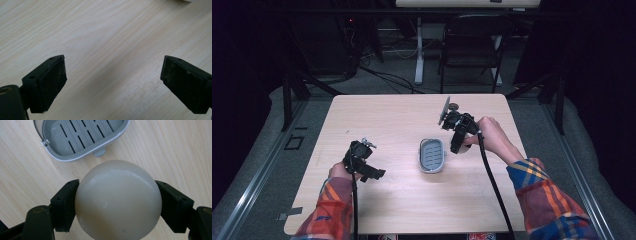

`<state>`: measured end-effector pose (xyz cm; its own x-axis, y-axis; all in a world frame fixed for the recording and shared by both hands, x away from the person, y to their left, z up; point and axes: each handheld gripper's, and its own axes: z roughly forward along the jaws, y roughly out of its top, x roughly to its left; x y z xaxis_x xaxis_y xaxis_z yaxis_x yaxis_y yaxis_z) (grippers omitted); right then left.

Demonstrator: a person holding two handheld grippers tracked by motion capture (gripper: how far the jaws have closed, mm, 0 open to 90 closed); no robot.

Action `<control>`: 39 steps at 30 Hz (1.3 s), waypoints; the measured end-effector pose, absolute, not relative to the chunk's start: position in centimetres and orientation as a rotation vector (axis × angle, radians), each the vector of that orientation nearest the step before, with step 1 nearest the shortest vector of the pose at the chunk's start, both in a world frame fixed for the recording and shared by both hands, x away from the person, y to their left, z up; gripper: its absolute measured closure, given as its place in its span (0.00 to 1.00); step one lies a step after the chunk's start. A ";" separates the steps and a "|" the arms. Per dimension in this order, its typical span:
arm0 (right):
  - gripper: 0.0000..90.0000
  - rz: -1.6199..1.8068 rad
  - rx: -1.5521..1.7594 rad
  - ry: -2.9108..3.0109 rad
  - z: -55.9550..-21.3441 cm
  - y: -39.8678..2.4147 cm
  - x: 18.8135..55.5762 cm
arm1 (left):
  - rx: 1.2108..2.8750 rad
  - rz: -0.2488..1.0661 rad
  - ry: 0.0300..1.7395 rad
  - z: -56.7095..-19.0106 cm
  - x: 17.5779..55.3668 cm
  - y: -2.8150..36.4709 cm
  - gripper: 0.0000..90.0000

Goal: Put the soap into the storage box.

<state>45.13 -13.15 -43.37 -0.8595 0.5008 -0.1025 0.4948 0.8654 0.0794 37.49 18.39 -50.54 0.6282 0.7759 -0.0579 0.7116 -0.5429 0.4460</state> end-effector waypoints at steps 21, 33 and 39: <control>0.27 0.066 0.710 2.938 -42.8 -10.5 45.8 | 2.424 0.198 1.172 -50.6 37.6 18.4 0.07; 0.27 0.072 0.671 2.965 -43.8 -8.4 45.9 | 2.428 0.196 1.168 -50.6 37.6 18.3 0.07; 0.27 0.056 0.648 2.979 -44.4 -7.5 46.0 | 2.429 0.195 1.167 -50.6 37.6 18.3 0.07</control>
